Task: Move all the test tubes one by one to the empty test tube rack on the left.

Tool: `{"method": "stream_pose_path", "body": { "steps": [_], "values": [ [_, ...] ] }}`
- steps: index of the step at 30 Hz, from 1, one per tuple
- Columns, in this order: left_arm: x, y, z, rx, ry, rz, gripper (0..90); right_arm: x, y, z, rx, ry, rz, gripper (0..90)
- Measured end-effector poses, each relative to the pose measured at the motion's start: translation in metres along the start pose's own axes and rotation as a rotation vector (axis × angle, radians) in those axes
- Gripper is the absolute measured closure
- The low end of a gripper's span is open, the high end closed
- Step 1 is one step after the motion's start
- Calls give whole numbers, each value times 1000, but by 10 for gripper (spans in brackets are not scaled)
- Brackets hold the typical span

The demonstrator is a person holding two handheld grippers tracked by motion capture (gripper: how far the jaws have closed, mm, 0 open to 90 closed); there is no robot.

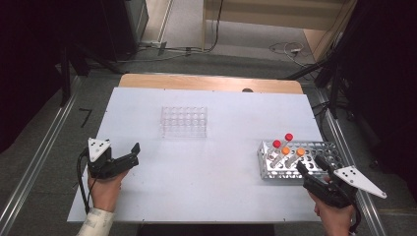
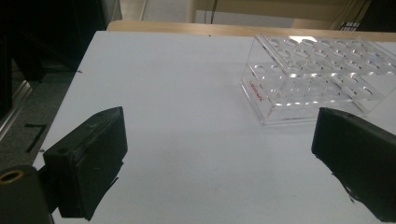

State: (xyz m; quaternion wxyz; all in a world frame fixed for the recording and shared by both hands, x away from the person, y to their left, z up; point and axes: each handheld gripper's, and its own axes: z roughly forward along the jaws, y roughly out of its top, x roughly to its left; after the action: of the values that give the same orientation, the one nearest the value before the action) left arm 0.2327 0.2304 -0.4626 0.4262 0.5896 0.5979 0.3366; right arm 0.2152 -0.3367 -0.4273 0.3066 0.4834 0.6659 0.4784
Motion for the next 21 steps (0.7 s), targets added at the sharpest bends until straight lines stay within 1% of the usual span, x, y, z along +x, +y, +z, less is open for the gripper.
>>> {"method": "stream_pose_path", "body": {
  "steps": [2,9,11,16,21],
  "values": [
    [-1,0,0,-3,-1,8,40,1,-2,-2,-3,4,1,348],
    [-5,-1,0,0,4,27,41,3,-6,-3,2,20,15,377],
    [-5,-1,0,1,8,31,41,4,-8,-2,0,24,6,395],
    [-6,-2,1,5,7,35,44,7,-10,1,23,31,3,429],
    [-8,-2,2,5,10,41,44,9,-15,9,48,35,-15,473]
  ]
}}
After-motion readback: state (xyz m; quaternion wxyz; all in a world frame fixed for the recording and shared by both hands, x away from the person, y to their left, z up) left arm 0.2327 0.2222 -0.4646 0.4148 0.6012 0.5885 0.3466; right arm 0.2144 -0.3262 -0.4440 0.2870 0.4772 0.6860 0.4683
